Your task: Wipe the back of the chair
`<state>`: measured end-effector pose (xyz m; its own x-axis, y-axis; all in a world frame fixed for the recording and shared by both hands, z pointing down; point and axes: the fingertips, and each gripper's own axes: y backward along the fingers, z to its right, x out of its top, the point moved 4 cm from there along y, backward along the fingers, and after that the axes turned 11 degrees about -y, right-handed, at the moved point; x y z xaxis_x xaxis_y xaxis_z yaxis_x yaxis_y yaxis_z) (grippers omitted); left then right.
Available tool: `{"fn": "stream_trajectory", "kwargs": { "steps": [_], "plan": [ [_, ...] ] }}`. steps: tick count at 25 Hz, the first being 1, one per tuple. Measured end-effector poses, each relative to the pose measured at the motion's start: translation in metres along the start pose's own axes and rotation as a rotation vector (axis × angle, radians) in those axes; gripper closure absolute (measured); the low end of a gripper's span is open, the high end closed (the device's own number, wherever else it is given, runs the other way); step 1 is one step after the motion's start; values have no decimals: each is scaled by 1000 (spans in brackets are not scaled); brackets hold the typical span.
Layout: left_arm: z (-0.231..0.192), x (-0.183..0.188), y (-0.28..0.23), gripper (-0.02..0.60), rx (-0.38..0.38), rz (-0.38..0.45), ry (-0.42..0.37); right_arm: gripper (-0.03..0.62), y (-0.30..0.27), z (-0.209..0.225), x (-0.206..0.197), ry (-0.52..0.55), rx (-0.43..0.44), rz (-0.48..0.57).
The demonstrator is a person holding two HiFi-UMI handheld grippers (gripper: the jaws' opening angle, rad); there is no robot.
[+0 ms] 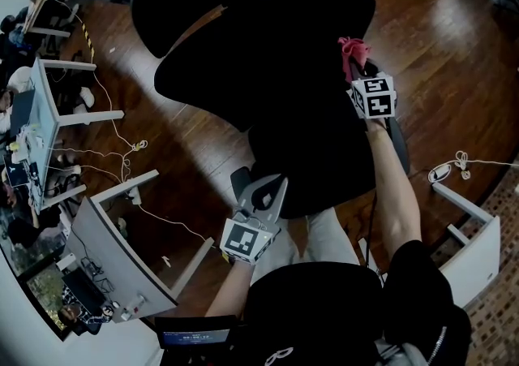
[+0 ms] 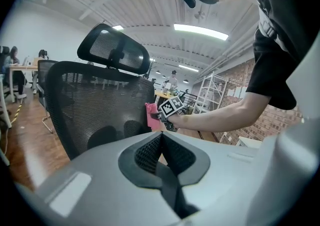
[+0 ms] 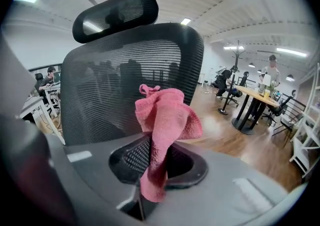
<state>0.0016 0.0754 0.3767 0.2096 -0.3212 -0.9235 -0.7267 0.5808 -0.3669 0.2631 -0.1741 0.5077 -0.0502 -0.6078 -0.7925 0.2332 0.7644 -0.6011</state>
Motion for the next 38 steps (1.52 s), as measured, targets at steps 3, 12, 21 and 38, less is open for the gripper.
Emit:
{"fn": "stream_trajectory", "kwargs": {
  "steps": [3,12,21,38],
  "plan": [
    [-3,1,-3,594,5,7,4,543,-2,-15,-1,20,22,-4],
    [-23,-6,-1,594,18,27,7,543,-11,-96,-19,71,118,-26],
    [-57,-28,35,594,42,27,48,543,-17,-214,-37,116,246,-43],
    [-87,-73,81,594,35,1,95,543,-21,-371,-75,224,432,-19]
  ]
}}
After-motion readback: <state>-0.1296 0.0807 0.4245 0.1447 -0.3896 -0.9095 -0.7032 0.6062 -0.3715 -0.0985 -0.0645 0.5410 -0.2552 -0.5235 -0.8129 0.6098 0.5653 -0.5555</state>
